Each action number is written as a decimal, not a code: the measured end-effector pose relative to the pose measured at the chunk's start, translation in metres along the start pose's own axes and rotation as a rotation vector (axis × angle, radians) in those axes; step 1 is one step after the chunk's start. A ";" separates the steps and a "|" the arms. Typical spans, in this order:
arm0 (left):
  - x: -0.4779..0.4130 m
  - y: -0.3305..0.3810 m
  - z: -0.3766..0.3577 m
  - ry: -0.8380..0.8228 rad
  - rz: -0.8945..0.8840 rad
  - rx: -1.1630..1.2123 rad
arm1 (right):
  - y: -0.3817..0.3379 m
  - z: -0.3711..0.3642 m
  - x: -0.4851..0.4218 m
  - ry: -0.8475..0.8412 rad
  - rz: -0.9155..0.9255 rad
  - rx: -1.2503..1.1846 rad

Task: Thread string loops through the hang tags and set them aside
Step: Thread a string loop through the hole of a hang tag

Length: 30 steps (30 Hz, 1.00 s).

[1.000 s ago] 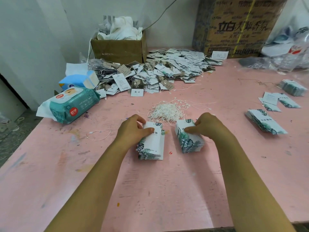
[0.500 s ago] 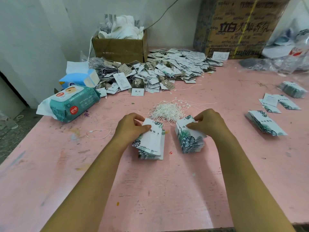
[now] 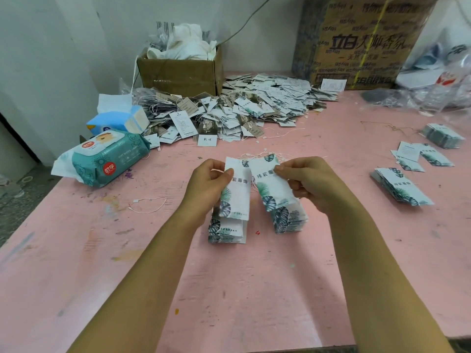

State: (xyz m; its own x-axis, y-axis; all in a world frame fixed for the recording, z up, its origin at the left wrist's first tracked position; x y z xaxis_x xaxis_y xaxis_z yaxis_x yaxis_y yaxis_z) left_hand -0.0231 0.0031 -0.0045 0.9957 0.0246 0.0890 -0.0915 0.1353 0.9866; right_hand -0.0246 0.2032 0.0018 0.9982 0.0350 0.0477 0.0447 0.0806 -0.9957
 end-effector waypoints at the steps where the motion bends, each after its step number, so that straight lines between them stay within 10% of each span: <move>1: 0.002 0.002 -0.005 -0.020 -0.008 0.034 | 0.000 -0.005 0.000 0.011 0.018 -0.020; 30: 0.012 0.011 -0.017 0.023 -0.109 0.168 | -0.030 -0.012 0.017 0.250 0.447 0.207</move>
State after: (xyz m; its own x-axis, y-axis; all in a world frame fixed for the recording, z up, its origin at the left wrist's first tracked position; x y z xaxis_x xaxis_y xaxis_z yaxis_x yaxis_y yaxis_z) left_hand -0.0126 0.0218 0.0047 0.9989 0.0415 -0.0210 0.0222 -0.0288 0.9993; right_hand -0.0083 0.1900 0.0314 0.8981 -0.1247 -0.4216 -0.3692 0.3070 -0.8772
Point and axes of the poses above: each hand's wrist, its own x-axis away from the middle knuckle, its own z-axis out of the back of the hand, y = z × x, the point moved 8 cm from there along -x, towards the middle knuckle, and after that the axes turned 6 degrees about z, right-handed, at the moved point
